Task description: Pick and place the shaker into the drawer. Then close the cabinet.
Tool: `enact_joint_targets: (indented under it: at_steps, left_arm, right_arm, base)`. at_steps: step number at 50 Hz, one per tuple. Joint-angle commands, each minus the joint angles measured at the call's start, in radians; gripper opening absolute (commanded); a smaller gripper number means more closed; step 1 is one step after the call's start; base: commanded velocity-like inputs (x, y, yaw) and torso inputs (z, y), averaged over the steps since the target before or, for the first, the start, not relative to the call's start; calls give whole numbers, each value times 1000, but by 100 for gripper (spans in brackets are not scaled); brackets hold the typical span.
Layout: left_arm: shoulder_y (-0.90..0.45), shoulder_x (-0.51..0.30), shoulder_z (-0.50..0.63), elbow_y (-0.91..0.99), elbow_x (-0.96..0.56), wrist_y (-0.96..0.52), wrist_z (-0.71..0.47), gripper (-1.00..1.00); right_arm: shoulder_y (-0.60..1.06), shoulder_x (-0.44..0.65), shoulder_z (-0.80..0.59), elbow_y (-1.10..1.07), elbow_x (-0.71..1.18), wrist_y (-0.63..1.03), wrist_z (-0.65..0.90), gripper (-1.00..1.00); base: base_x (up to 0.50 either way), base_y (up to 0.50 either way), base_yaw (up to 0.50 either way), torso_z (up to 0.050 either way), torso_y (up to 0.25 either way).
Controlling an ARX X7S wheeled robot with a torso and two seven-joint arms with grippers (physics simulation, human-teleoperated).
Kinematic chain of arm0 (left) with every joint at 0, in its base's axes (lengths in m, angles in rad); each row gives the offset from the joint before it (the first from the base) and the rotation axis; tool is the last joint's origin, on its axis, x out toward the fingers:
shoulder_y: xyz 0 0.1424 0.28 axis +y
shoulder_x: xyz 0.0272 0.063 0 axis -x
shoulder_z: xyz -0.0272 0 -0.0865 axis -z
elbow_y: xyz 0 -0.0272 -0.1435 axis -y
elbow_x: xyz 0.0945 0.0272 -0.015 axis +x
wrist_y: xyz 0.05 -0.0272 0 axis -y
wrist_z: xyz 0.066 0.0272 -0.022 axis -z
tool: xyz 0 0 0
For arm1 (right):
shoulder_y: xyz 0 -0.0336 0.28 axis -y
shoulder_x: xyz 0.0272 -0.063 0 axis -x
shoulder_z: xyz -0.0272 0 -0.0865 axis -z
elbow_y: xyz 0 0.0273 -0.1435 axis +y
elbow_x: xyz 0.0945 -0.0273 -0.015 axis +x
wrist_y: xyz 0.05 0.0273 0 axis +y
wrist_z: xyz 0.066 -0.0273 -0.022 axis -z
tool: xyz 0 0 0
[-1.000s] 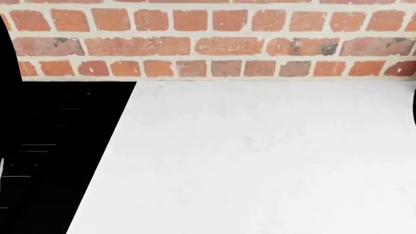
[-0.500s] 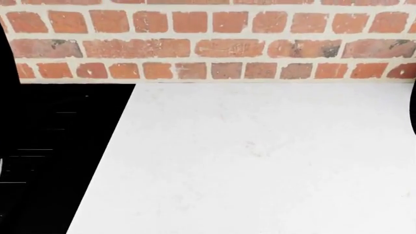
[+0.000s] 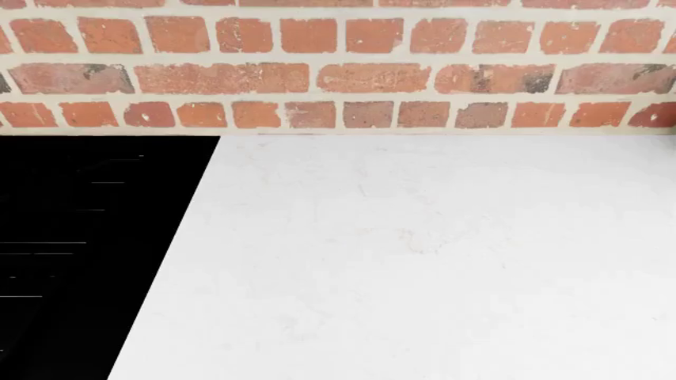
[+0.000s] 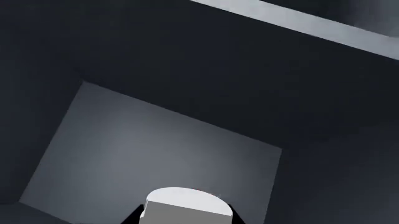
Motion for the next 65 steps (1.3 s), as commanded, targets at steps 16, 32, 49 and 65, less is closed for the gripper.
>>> enact_joint_targets:
  at_steps: [16,32,49,65]
  left_arm:
    - [-39,47,-91,60,50,-36,27,-100]
    - [-2,42,-63,115,-33,-62,-26,-100]
    - [24,18,-35,137,-76,-61,-41,-100]
    - [46,5,-16,143,-104,-53,-52,-100]
  right_arm:
    - [38,-39,42,-7,-95,-46,-71,-100]
    - [-15,-13,36,-114,-62,38,-55,-100]
    - [-35,-4,38,-146,-34,66,-35,-100]
    - [-65,2,36,-174,-12,83,-20,-100]
  base:
    - [-456,0,0,0,0]
    - [-500,0,0,0,0]
    - [-500,0,0,0,0]
    - [-500,0,0,1,0]
